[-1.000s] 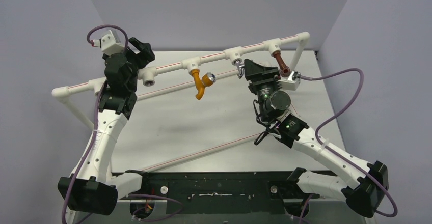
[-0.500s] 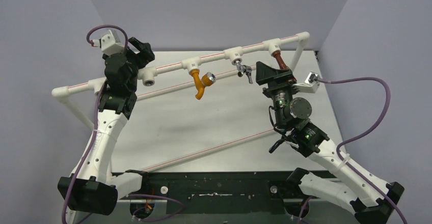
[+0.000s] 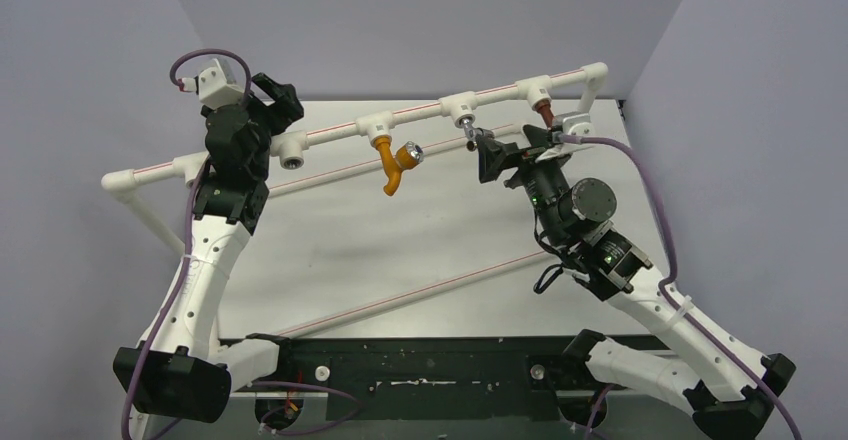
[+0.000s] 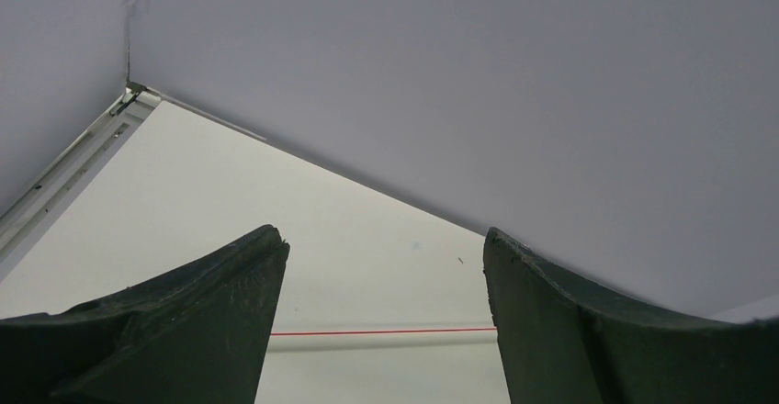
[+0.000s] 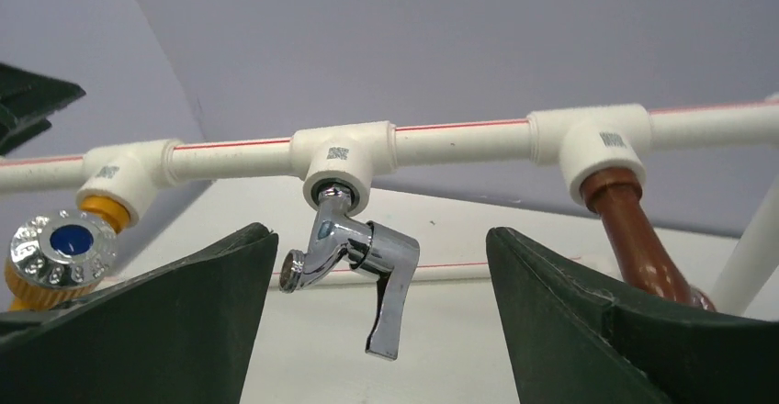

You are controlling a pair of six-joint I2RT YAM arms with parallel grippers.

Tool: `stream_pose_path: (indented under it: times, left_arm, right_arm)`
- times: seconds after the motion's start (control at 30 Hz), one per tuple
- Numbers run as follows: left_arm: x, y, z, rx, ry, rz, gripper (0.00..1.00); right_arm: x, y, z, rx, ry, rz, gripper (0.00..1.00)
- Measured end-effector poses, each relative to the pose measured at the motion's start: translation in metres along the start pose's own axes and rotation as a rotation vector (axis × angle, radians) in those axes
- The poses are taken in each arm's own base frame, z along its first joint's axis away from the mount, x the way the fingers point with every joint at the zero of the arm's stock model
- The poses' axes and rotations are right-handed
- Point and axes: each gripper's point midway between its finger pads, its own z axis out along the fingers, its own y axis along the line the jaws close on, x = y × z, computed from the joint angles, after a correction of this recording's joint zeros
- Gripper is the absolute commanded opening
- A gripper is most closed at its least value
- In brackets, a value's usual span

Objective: Install the water faucets

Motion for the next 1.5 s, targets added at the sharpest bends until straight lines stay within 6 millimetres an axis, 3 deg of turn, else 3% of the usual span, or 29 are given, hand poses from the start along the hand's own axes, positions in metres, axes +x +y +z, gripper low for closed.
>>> stream_pose_path:
  times: [0.3,0.5,0.73,0.93,1.3,1.5]
  left_arm:
    - [0.0,0.0,0.0,0.0,0.0,0.0,0.76]
    - [0.0,0.0,0.0,0.0,0.0,0.0,0.76]
    - [0.0,0.0,0.0,0.0,0.0,0.0,0.76]
    - [0.0,0.0,0.0,0.0,0.0,0.0,0.76]
    - [0.0,0.0,0.0,0.0,0.0,0.0,0.76]
    - [0.0,0.0,0.0,0.0,0.0,0.0,0.76]
  right_arm:
    - [0.015,0.016,0.007,-0.201,0.069,-0.497,0.86]
    - [0.026,0.02,0.015,-0.264,0.093,-0.697,0.82]
    - [0.043,0.03,0.024,-0.258,0.115,-0.836,0.74]
    - [0.039,0.039,0.031,-0.18,0.075,-0.921,0.66]
    - [0.037,0.024,0.042,-0.036,0.077,-0.966,0.58]
    - [0.047,0.016,0.049,-0.014,0.1,-0.969,0.36]
